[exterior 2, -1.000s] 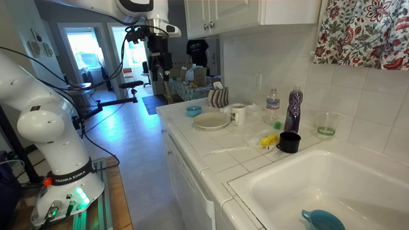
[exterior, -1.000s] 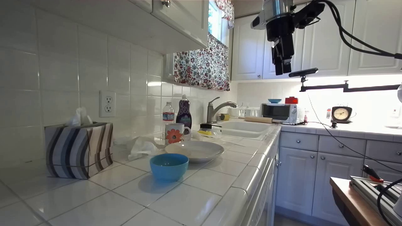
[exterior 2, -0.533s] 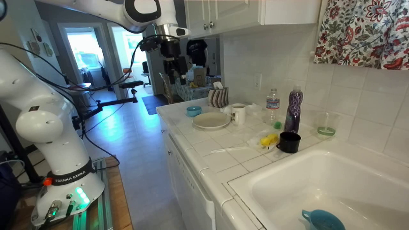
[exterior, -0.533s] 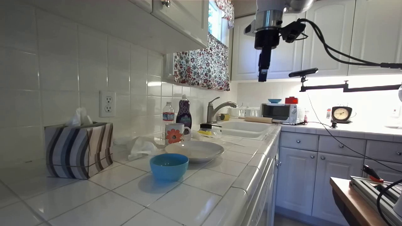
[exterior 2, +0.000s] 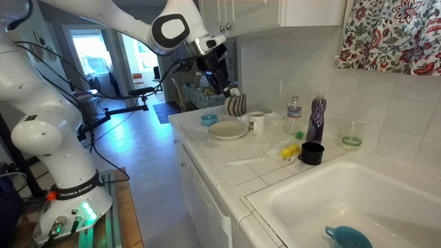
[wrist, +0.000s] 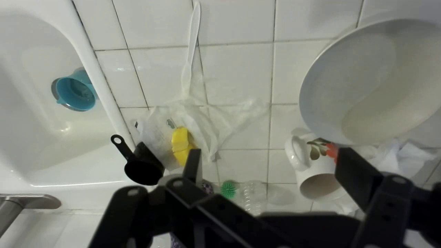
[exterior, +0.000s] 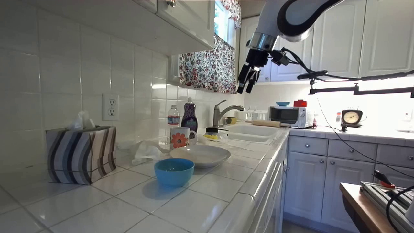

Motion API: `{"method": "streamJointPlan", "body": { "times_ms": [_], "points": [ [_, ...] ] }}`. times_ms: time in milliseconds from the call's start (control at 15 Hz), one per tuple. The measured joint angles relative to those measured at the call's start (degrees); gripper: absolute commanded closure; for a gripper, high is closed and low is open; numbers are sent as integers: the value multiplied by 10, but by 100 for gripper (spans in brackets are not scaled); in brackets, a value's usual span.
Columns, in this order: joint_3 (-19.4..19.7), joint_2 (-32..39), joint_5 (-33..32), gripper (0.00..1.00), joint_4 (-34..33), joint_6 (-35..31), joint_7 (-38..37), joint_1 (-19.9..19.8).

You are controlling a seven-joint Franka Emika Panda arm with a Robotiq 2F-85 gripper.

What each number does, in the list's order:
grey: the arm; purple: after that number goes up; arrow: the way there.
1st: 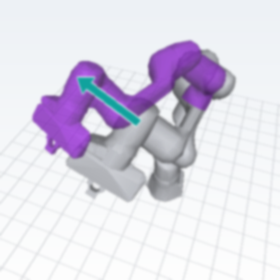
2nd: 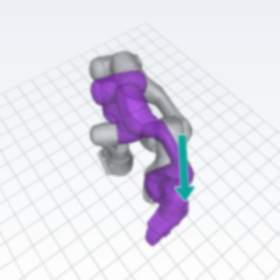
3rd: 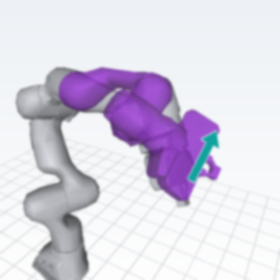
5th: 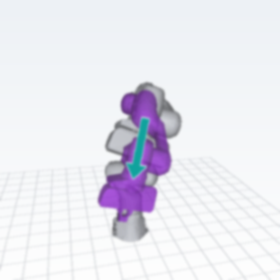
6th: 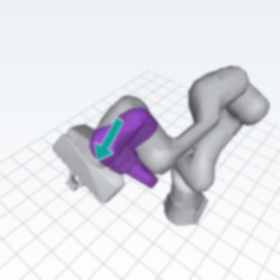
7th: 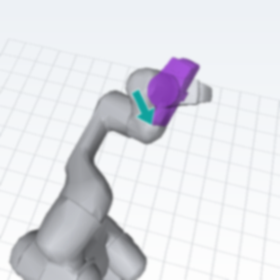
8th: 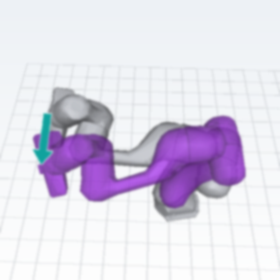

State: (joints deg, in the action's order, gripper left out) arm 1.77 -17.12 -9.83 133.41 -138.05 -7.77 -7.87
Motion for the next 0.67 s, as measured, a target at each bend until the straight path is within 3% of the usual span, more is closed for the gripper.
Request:
{"method": "streamJointPlan", "body": {
  "times_ms": [267, 667],
  "points": [
    [12, 43, 0, 0, -20, -15, -9, -9],
    [13, 48, 0, 0, -26, -14, -9, -9]
  ]
}}
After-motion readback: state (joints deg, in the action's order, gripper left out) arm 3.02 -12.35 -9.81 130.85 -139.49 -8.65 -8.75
